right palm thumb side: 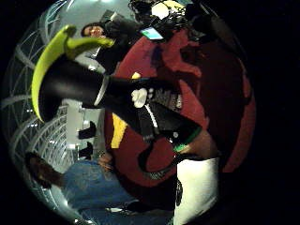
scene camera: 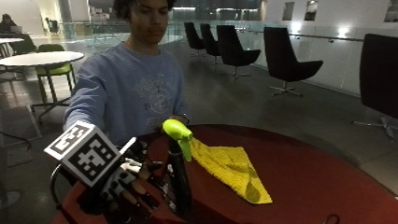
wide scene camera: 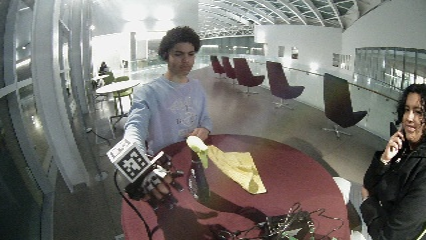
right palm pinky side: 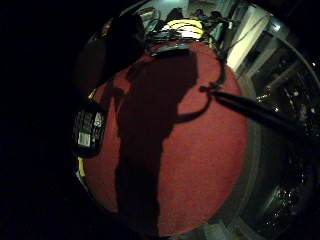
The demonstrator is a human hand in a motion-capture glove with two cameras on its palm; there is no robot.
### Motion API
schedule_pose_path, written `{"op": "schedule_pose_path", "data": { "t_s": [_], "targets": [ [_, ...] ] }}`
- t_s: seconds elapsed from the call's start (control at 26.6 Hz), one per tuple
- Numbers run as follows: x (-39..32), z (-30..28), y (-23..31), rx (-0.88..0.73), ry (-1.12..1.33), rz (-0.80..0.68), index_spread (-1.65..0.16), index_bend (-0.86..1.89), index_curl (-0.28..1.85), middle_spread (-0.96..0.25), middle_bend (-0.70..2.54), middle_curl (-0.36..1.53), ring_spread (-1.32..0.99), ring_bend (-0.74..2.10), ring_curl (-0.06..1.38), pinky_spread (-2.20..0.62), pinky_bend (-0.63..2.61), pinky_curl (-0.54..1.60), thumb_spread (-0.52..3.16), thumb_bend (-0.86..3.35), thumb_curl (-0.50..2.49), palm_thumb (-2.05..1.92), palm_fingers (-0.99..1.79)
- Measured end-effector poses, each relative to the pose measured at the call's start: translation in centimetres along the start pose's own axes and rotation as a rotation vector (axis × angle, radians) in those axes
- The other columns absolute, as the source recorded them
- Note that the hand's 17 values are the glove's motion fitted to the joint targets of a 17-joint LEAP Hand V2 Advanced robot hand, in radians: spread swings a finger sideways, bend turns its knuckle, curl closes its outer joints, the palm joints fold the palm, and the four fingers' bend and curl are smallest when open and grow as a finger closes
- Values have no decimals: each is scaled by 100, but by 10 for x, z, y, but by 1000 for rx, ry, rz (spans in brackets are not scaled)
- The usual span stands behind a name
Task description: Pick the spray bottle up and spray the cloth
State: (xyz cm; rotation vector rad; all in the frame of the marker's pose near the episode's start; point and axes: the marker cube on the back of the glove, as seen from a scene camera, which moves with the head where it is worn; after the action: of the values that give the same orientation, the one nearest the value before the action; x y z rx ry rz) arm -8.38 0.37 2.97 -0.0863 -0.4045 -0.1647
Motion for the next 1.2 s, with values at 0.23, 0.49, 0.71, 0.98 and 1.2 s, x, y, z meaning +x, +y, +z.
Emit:
{"op": "schedule_pose_path", "data": {
  "t_s": [0.23, 0.49, 0.71, 0.98, 1.2],
  "targets": [
    [-31, 25, -2, -8, -282, -61, -37, 12, 28, -9, 35, 36, -4, 45, 32, 23, 18, 22, 110, 0, 27, 48, 67],
    [-57, 42, -13, 27, -556, -30, -36, 11, 27, -9, 34, 37, -3, 46, 33, 24, 20, 25, 106, -2, 28, 48, 67],
    [-76, 56, -20, 45, -716, -1, -36, 12, 26, -8, 37, 38, -3, 44, 33, 25, 18, 26, 100, -2, 29, 51, 69],
    [-82, 64, -26, 121, -805, 42, -33, 21, 29, -7, 39, 39, -4, 41, 32, 26, 12, 24, 95, -2, 31, 54, 78],
    [-82, 67, -28, 163, -826, 74, -30, 31, 36, -7, 43, 41, -5, 40, 32, 27, 5, 18, 92, 3, 34, 68, 88]
  ]
}}
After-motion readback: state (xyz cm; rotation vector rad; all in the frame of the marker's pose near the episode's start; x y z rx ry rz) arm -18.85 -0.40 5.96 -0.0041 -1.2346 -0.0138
